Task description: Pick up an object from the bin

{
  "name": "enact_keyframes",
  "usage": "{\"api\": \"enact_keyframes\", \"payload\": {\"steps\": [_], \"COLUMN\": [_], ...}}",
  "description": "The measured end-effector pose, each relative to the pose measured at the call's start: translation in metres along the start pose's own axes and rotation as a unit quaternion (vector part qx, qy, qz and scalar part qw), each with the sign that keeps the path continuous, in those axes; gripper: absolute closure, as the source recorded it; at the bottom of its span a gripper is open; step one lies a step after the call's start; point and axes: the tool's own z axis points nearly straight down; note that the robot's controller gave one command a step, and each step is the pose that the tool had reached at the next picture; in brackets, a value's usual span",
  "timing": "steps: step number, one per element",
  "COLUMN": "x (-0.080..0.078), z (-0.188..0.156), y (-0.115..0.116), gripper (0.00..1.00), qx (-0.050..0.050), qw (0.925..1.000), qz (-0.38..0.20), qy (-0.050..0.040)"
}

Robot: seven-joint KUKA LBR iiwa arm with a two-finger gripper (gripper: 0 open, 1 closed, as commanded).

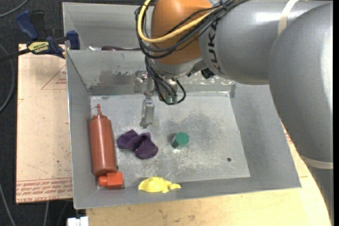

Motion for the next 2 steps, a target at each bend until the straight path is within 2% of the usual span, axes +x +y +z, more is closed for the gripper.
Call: {"api": "enact_keyframes", "payload": {"steps": [1,2], "x": [-0.002,0.017], "z": [-0.005,0.018], "y": [-0.001,-0.012], "gripper": [0.0,0.0], "qx": [-0.001,-0.002], "qw": [1.0,0.9992], "qz": [0.001,-0.04], "qy": [-0.0039,-0.0076]}}
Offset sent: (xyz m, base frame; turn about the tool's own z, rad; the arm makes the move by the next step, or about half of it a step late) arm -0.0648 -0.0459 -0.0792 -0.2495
